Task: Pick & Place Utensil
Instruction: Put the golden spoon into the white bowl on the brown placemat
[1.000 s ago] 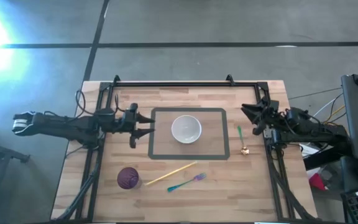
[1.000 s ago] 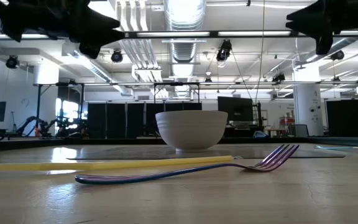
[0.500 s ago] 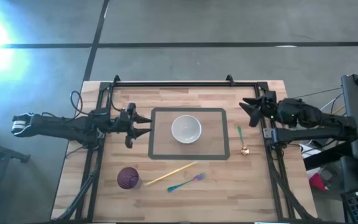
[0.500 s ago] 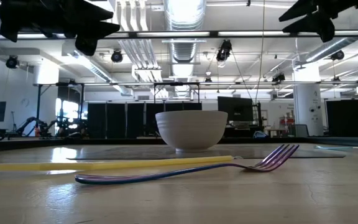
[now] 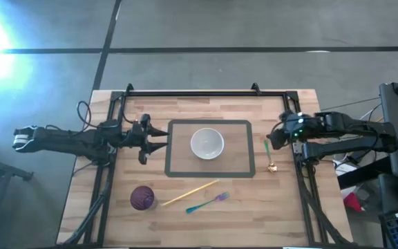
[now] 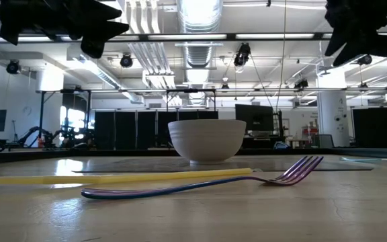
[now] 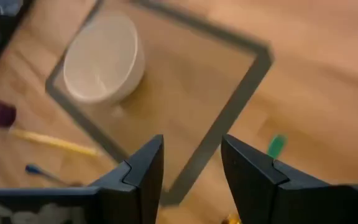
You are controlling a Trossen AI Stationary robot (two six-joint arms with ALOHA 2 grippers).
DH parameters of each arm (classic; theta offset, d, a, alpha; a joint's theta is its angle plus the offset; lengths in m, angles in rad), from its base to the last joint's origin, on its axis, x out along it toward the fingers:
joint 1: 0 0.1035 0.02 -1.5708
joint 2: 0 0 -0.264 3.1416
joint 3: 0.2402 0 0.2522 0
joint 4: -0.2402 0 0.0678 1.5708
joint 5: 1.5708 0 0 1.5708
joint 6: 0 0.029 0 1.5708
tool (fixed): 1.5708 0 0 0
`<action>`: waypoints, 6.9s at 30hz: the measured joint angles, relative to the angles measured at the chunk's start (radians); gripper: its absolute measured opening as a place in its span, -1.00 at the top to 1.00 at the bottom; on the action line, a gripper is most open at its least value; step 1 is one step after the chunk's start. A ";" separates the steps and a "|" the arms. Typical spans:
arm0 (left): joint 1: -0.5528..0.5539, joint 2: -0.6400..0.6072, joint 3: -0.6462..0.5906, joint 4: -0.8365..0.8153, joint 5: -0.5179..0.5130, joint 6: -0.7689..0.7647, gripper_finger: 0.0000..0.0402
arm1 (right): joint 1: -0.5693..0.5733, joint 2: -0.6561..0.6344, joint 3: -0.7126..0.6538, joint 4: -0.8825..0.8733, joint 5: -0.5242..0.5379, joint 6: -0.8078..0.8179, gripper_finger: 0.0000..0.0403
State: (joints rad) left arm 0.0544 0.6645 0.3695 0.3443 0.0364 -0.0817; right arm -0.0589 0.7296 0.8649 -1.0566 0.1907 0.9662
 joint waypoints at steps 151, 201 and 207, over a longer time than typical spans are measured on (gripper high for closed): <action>0.000 0.397 0.056 0.341 -0.031 -0.189 0.10 | 0.225 0.399 0.047 0.112 0.238 -0.090 0.94; 0.000 0.607 0.196 0.385 -0.116 0.005 0.11 | 0.296 0.761 0.061 1.211 0.663 -0.918 0.94; 0.000 0.607 0.196 0.399 -0.116 0.040 0.11 | 0.298 0.822 0.061 1.365 0.680 -0.997 0.94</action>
State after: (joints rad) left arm 0.0547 1.2713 0.5656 0.7429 -0.0795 -0.0421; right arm 0.2394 1.5514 0.9260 0.3082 0.8708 -0.0308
